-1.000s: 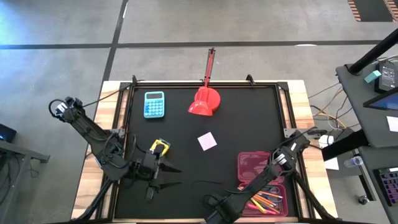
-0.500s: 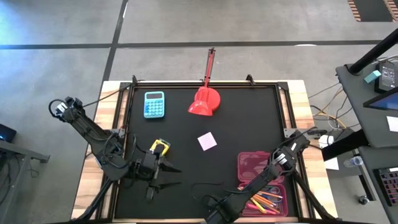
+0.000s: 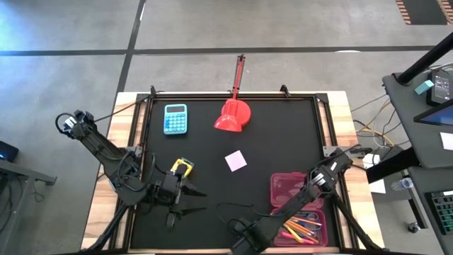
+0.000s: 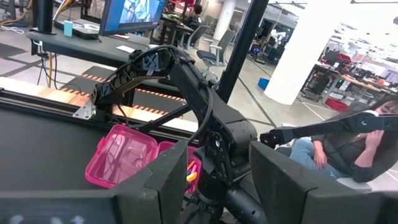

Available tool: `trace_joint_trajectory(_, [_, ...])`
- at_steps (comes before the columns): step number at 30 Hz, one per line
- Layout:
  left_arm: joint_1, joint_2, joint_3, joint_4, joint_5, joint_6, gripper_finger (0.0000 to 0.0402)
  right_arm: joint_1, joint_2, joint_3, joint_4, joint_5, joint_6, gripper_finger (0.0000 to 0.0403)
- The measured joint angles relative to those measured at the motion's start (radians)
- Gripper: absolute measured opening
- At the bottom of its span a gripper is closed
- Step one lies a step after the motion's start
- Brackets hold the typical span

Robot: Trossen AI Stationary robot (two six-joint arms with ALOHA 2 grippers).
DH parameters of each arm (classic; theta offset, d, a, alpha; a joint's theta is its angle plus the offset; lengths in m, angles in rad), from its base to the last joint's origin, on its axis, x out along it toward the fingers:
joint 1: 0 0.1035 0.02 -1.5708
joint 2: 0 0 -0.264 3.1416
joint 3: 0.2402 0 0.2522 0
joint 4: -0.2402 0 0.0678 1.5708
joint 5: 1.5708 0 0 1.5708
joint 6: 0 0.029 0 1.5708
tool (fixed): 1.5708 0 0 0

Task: Pack school essentials
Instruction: Put the green eraser into the pink supply box

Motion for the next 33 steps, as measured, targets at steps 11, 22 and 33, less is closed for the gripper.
trace_joint_trajectory(11, [-0.001, 0.0, 0.0, -0.001, 0.034, -0.005, 0.0155, 0.071, 0.0, 0.012, 0.01, -0.002, 0.487, 0.0203])
trace_joint_trajectory(22, [-0.001, 0.0, -0.001, 0.0, 0.035, -0.002, 0.0155, 0.14, 0.002, -0.039, 0.069, 0.134, 0.71, 0.0203])
trace_joint_trajectory(33, [-0.001, 0.0, -0.001, 0.0, 0.035, 0.001, 0.0155, 0.14, 0.002, -0.086, 0.072, 0.228, 0.766, 0.0203])
